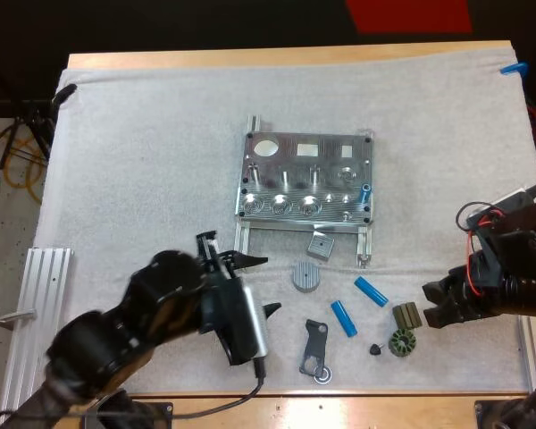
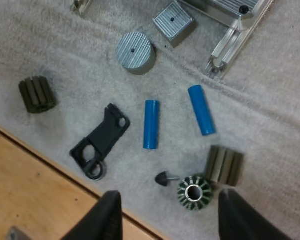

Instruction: Load cells from right to left

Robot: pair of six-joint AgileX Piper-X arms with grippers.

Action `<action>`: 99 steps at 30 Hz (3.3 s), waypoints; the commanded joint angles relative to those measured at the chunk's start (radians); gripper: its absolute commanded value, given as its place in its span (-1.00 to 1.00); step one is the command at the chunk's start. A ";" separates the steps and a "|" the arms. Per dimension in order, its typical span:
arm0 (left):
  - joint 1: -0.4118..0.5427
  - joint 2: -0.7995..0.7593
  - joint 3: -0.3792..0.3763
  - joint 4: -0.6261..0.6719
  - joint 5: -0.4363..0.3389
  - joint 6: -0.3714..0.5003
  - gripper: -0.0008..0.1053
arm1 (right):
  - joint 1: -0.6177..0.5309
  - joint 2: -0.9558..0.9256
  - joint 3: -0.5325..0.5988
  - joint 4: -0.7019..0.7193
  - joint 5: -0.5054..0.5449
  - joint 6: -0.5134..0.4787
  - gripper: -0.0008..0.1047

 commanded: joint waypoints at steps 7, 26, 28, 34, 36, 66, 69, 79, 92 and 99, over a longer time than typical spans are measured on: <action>-0.002 0.095 -0.006 -0.002 0.012 0.271 0.13 | -0.006 -0.005 -0.003 0.009 -0.173 0.058 -0.15; -0.002 0.265 -0.006 -0.050 0.133 0.609 0.13 | -0.006 -0.005 -0.003 0.048 -0.263 0.091 -0.15; -0.002 0.282 -0.006 -0.050 0.141 0.664 0.13 | -0.006 -0.005 -0.003 0.048 -0.263 0.091 -0.15; -0.002 0.360 -0.006 -0.068 0.218 0.808 0.13 | -0.006 -0.005 -0.003 0.048 -0.263 0.091 -0.15; -0.002 0.390 -0.006 -0.080 0.237 0.840 0.13 | -0.006 -0.005 -0.003 0.048 -0.263 0.091 -0.15; -0.079 0.861 -0.006 -0.399 0.221 0.987 0.13 | -0.006 -0.005 -0.003 0.048 -0.256 0.091 -0.15; -0.079 0.882 -0.006 -0.402 0.219 0.987 0.13 | -0.006 -0.005 -0.003 0.048 -0.256 0.091 -0.15; -0.079 0.915 -0.006 -0.445 0.219 0.987 0.13 | -0.006 -0.005 -0.003 0.048 -0.256 0.091 -0.15; -0.079 0.946 -0.006 -0.445 0.237 0.987 0.06 | -0.006 -0.005 -0.003 0.048 -0.256 0.091 -0.15; -0.079 0.946 -0.006 -0.445 0.237 0.987 0.00 | -0.006 -0.005 -0.003 0.048 -0.256 0.088 -0.15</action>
